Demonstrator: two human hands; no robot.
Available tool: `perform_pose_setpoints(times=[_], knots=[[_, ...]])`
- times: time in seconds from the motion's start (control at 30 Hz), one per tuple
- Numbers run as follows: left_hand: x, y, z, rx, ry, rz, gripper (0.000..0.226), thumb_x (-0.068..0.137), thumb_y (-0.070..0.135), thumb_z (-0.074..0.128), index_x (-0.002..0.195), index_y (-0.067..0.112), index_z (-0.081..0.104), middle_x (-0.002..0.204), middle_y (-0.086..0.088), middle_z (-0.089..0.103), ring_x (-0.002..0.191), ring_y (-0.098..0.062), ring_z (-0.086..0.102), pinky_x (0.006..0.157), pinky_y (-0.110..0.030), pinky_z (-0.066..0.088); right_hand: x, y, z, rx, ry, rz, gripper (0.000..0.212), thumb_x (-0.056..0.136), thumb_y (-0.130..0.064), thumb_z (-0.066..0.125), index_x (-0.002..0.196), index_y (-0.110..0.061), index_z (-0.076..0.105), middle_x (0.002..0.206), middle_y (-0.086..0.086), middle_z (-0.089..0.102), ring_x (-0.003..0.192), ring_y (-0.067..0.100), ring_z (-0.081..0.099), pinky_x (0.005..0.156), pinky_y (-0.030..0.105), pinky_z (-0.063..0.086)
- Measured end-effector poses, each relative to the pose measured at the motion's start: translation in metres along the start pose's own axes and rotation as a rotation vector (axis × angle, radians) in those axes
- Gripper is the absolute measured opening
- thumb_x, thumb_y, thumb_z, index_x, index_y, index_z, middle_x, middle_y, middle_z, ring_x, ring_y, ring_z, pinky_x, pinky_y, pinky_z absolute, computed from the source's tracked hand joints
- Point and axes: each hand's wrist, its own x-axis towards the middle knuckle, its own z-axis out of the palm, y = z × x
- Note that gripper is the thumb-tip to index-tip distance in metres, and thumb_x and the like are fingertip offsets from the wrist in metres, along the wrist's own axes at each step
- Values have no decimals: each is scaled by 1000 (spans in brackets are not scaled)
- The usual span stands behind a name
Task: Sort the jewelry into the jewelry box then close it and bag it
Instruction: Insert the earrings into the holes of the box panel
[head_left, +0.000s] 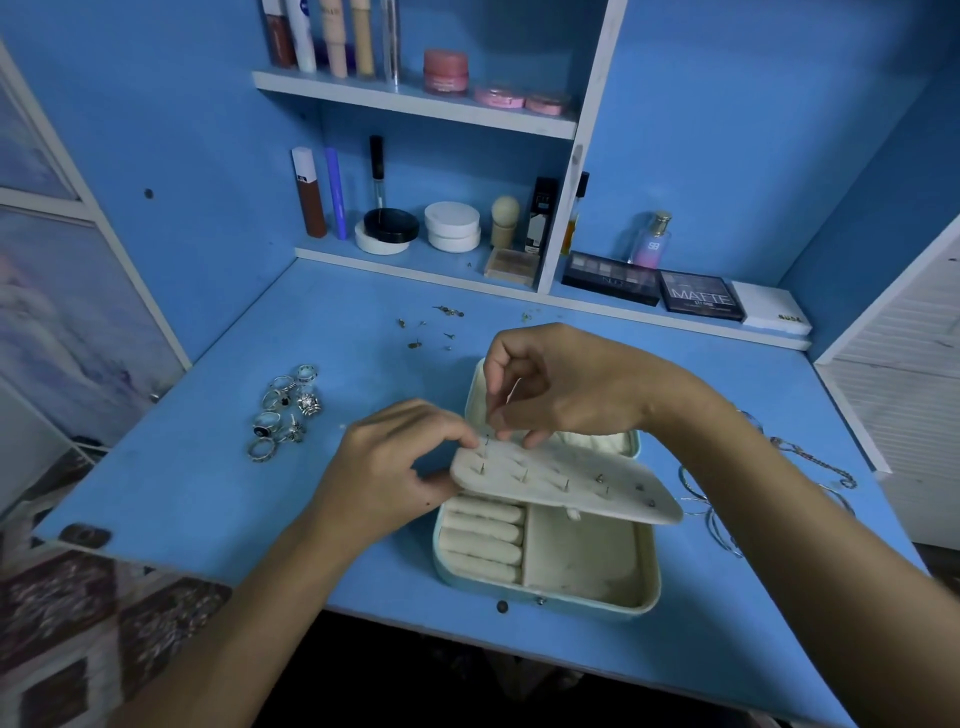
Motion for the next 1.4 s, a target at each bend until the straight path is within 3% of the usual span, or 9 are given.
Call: perform_pose_setpoints(times=[0.2, 0.4, 0.8, 1.17, 1.4], knots=[[0, 1, -1, 24, 8, 5, 13, 73, 5, 83, 79, 5, 72, 83, 1, 73, 75, -19, 69, 66, -35, 54, -2, -6, 1, -42, -32, 23, 21, 84, -1, 75, 92, -11, 58, 88, 8, 74, 86, 28, 72, 76, 39, 63], [1, 3, -1, 29, 19, -14, 11, 73, 4, 82, 78, 4, 72, 81, 1, 73, 74, -19, 69, 65, -35, 54, 0, -7, 1, -74, -39, 25, 20, 83, -3, 77, 90, -13, 61, 82, 0, 73, 76, 15, 70, 72, 32, 62], [-1, 2, -1, 25, 21, -21, 14, 71, 1, 84, 78, 5, 72, 81, 2, 73, 74, -18, 69, 63, -35, 54, 3, -3, 1, -90, -46, 8, 17, 83, -4, 76, 92, -12, 64, 84, 3, 73, 77, 16, 70, 72, 33, 62], [0, 2, -1, 27, 39, -19, 12, 72, 2, 83, 77, 5, 72, 80, 2, 72, 73, -16, 68, 63, -35, 54, 4, -7, 3, -161, -55, 17, 16, 84, -8, 77, 92, -11, 64, 85, 3, 75, 74, 13, 70, 69, 25, 59], [-1, 2, -1, 26, 31, -26, 16, 70, 0, 85, 77, 6, 72, 80, 3, 72, 74, -16, 68, 63, -35, 54, 2, -11, 3, -240, -46, -1, 16, 82, -14, 78, 89, -15, 64, 82, -1, 75, 76, 20, 72, 73, 35, 62]])
